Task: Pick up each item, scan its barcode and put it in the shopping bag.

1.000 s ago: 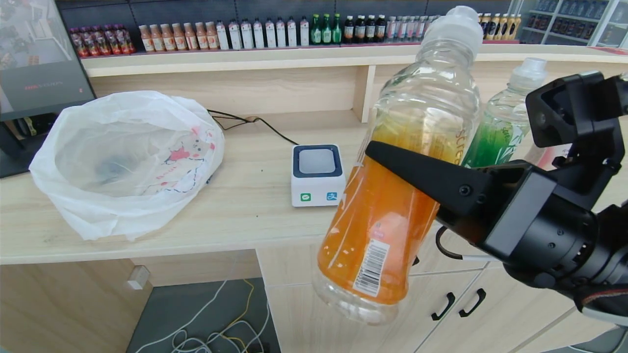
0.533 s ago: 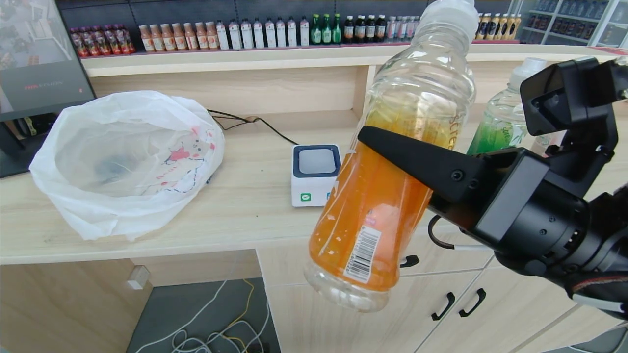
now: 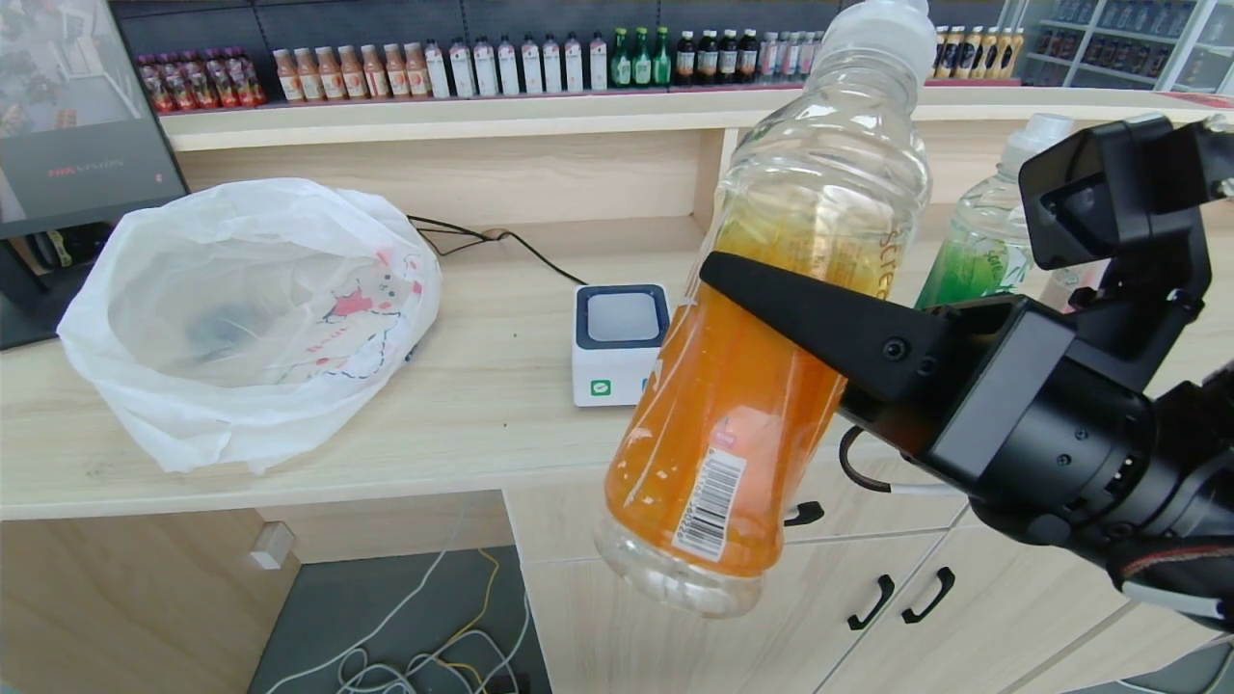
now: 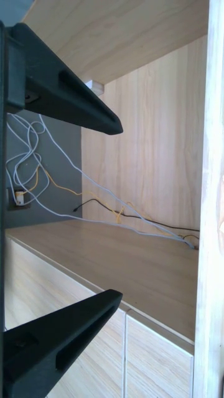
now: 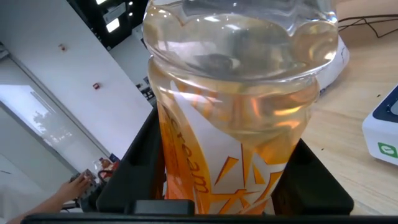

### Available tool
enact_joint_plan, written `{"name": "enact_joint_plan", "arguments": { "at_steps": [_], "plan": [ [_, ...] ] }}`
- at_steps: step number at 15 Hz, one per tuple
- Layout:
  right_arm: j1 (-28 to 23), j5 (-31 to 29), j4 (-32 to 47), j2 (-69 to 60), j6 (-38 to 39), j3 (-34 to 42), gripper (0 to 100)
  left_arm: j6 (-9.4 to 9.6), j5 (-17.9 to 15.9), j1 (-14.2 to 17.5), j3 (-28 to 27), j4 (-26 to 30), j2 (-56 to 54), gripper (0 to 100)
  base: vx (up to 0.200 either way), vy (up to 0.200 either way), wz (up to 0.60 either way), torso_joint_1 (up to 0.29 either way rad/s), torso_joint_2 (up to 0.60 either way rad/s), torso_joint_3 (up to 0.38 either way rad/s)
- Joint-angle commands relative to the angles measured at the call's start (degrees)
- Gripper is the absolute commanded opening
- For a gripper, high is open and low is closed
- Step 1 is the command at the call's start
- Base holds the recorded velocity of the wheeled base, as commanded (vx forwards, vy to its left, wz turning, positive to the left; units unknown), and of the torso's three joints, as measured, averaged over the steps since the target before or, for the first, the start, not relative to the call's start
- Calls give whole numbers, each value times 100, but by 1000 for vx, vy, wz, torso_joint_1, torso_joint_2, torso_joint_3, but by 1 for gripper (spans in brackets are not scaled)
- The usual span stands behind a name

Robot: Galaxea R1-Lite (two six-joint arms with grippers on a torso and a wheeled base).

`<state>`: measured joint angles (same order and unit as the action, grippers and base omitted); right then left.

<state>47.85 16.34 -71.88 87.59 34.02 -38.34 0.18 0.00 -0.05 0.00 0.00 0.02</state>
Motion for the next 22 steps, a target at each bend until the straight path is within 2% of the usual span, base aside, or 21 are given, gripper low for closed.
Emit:
{"name": "enact_joint_plan", "arguments": {
  "at_steps": [1,8,13,15,16,19,22],
  "plan": [
    [49,1,-2,-14,-19,2,0,-1,0,-4,0,0,-2,100,0,0,0,0,0,0],
    [49,-8,-2,-75,-361,72,0,-1,0,-4,0,0,-2,100,0,0,0,0,0,0],
    [40,-87,7,-75,-1240,327,0,-1,0,-4,0,0,-2,100,0,0,0,0,0,0],
    [32,-588,33,-40,-1812,433,0,-1,0,5,0,0,-2,100,0,0,0,0,0,0],
    [14,-1168,16,30,-2163,468,0,-1,0,5,0,0,-2,100,0,0,0,0,0,0],
    [-12,-2011,-2,-5,-2805,477,0,-1,0,5,0,0,-2,100,0,0,0,0,0,0],
    [-232,-2310,-81,-128,-3745,424,0,-1,0,-4,0,0,-2,100,0,0,0,0,0,0]
  ]
}}
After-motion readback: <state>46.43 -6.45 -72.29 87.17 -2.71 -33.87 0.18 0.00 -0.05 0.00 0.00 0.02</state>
